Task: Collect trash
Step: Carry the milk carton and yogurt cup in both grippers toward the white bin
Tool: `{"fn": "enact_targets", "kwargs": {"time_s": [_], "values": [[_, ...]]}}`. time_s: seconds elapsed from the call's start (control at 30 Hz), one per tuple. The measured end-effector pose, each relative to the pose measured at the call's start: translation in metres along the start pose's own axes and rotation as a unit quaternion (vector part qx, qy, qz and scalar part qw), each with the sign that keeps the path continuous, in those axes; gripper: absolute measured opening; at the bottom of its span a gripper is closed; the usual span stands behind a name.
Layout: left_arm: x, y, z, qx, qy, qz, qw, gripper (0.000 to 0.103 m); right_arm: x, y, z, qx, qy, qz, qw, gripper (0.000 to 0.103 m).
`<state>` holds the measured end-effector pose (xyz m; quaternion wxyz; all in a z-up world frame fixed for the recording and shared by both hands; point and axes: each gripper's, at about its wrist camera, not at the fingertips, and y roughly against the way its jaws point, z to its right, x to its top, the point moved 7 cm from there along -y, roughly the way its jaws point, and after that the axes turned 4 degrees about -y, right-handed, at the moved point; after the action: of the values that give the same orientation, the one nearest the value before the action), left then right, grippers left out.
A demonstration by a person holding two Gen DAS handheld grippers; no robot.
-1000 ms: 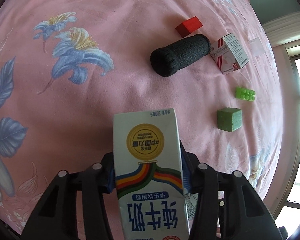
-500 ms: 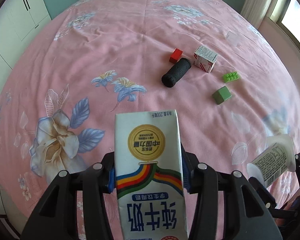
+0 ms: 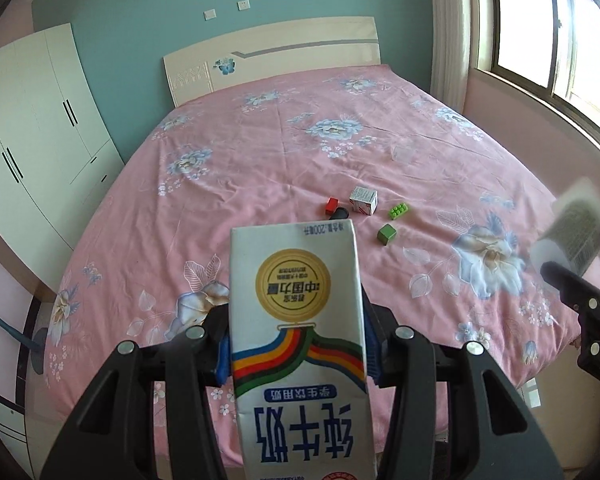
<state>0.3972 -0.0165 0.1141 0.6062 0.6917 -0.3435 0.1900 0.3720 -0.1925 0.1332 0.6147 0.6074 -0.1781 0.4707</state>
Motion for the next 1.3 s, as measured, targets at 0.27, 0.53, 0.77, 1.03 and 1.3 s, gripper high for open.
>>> {"fn": "enact_targets", "kwargs": {"time_s": [0.27, 0.53, 0.77, 1.03, 1.3], "values": [[-0.012, 0.107, 0.003, 0.008, -0.041, 0.072, 0.9965, 0.051, 0.016, 0.101, -0.031, -0.02, 0.03, 0.049, 0.998, 0.057], [-0.04, 0.168, 0.021, 0.01, -0.088, 0.113, 0.9896, 0.051, 0.01, 0.158, -0.054, -0.029, 0.047, 0.071, 0.996, 0.057], [-0.067, 0.176, 0.038, 0.015, -0.129, 0.119, 0.9843, 0.051, -0.002, 0.17, -0.063, -0.023, 0.042, 0.071, 0.996, 0.057], [-0.104, 0.148, 0.051, 0.002, -0.144, 0.078, 0.9865, 0.051, -0.028, 0.138, -0.07, -0.014, 0.038, 0.028, 0.999, 0.057], [-0.143, 0.098, 0.06, -0.014, -0.145, 0.021, 0.9891, 0.051, -0.069, 0.094, -0.085, -0.002, 0.039, -0.023, 0.999, 0.057]]}}
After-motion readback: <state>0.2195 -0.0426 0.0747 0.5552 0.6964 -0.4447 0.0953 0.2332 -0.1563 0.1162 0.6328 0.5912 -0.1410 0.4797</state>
